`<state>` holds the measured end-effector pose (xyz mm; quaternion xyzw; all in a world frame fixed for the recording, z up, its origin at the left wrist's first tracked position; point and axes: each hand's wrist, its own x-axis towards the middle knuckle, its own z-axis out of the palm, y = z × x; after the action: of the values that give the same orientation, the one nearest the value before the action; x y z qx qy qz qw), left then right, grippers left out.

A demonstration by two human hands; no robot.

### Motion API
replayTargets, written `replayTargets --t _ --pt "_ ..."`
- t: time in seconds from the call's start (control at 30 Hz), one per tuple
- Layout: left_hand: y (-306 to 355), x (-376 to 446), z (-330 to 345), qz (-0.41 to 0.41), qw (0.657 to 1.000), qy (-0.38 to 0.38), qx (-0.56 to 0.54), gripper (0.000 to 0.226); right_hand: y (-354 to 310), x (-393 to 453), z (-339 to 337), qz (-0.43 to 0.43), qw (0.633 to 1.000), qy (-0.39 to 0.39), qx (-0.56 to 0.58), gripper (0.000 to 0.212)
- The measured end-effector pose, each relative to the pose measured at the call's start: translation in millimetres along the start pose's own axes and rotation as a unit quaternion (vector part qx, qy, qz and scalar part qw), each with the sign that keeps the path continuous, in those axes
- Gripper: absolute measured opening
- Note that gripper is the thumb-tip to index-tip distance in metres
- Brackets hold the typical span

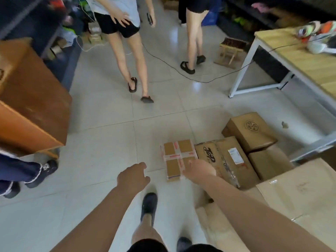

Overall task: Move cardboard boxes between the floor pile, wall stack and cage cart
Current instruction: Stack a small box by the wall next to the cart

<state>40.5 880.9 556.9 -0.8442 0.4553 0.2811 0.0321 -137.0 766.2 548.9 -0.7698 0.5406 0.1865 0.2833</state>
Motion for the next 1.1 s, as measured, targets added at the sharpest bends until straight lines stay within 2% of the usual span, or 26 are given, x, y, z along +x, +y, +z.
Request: replayTargets --t 0.13,0.3,0.43,0.57,0.77,0.9,1.0,1.1 --pt "5 86 -27 0.042 0.998 -0.032 0.020 0.047 -15 55 -19 0.073 0.995 0.005 0.066 0.046" --pt "14 184 -37 0.065 0.992 -0.072 0.086 0.040 -26 134 -25 0.114 0.988 -0.012 0.100 0.053" --pt "19 250 -4 0.061 0.985 -0.116 0.116 0.040 -21 207 -5 0.126 0.984 -0.015 0.121 0.049" --pt "22 317 65 0.056 0.980 -0.158 0.107 0.045 4 292 49 0.150 0.975 -0.039 0.159 0.056" --pt "19 410 197 -0.003 0.981 -0.190 0.028 0.052 63 413 149 0.183 0.969 -0.045 0.158 0.081" --pt "18 473 283 -0.097 0.971 -0.204 -0.084 0.055 114 488 204 0.230 0.964 -0.008 0.130 0.090" --pt "19 515 334 -0.164 0.944 -0.190 -0.212 0.070 148 531 231 0.274 0.954 0.020 0.119 0.094" --pt "22 545 356 -0.237 0.902 -0.125 -0.338 0.084 164 556 251 0.284 0.950 0.001 0.132 0.076"
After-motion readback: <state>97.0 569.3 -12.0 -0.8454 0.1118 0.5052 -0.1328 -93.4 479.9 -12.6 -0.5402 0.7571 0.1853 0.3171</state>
